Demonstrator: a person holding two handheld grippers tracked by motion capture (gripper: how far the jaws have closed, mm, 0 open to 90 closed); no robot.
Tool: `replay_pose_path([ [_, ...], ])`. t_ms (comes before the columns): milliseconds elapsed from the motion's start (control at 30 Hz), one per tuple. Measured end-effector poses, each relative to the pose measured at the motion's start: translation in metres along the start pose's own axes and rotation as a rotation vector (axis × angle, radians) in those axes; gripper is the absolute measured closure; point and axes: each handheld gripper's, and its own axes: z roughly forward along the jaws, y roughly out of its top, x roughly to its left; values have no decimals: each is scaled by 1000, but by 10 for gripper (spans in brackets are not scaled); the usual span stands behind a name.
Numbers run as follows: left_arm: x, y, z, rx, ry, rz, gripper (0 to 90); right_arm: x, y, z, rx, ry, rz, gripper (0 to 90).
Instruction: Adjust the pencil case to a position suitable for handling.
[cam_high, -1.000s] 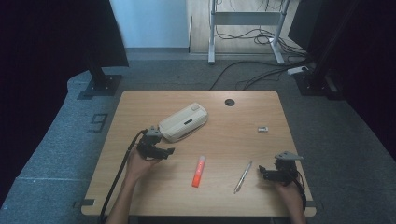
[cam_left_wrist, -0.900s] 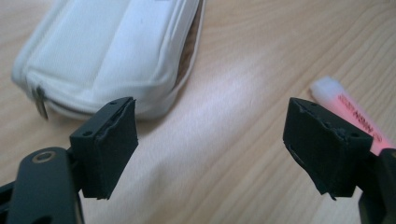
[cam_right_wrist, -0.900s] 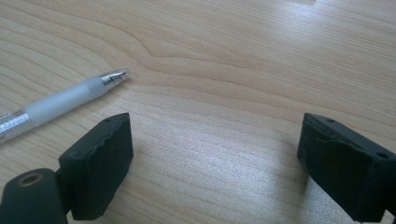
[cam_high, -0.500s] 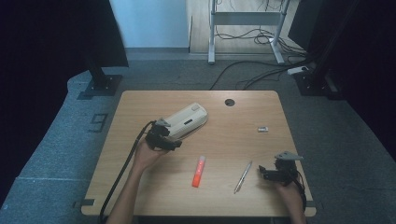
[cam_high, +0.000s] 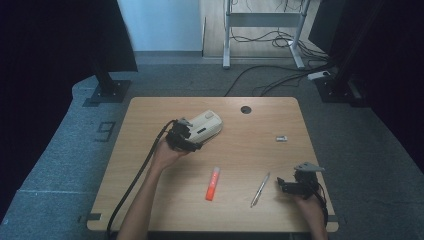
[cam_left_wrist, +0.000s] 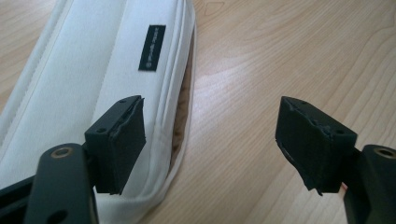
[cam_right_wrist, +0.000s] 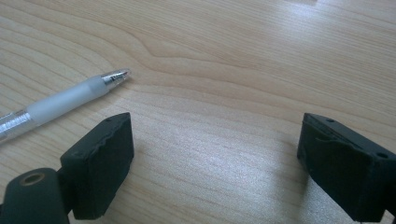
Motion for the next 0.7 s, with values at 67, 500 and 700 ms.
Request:
replay_pose_path([
  [67, 2, 5, 3, 11, 6, 7, 245, 0, 0, 0, 0, 0, 0, 105],
  [500, 21, 19, 23, 36, 20, -39, 251, 0, 0, 0, -2, 1, -3, 105],
  [700, 33, 15, 33, 52, 7, -53, 319, 0, 0, 0, -2, 2, -4, 105],
])
